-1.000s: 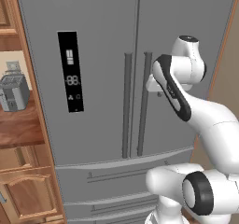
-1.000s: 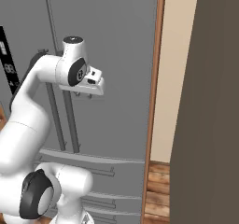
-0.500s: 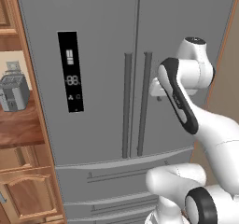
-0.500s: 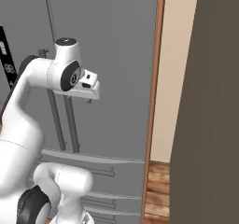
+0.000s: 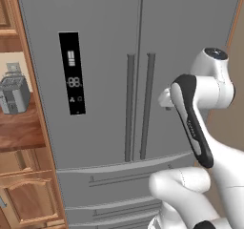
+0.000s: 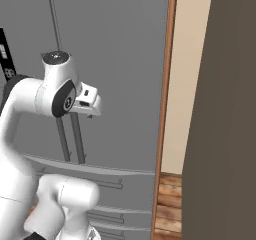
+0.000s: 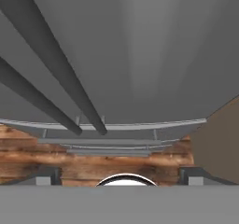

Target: Retrieve the banana and mango from the fridge and place them into the bowl on the dining table.

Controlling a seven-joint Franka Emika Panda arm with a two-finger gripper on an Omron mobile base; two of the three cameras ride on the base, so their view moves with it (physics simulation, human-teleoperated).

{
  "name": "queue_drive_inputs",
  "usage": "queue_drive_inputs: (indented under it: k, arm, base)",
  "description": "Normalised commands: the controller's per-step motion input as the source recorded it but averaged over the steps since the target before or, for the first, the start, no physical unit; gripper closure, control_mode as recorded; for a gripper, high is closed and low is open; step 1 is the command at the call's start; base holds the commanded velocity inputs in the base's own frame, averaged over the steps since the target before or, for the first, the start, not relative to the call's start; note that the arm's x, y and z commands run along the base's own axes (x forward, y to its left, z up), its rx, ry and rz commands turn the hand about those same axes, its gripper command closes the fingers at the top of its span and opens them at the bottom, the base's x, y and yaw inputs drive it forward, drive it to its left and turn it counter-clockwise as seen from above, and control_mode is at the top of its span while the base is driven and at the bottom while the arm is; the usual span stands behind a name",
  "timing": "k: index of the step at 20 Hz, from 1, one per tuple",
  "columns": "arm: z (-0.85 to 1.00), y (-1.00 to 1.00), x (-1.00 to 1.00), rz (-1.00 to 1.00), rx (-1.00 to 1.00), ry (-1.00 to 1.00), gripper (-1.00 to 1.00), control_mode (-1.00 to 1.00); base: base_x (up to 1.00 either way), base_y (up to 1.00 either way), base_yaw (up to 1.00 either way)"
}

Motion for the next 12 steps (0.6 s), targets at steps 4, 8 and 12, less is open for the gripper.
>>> queue_drive_inputs:
  k: [4, 8, 12]
  arm:
    - [-0.02, 0.00, -0.58, 0.00, 0.00, -0.25, -1.00, -1.00]
    - [-0.14, 0.00, -0.55, 0.00, 0.00, -0.12, -1.00, -1.00]
    - [-0.08, 0.00, -0.39, 0.00, 0.00, 0.00, -1.00, -1.00]
  base:
    - [0.00, 0.00, 0.00]
    - [0.00, 0.00, 0.00]
    - [0.00, 0.00, 0.00]
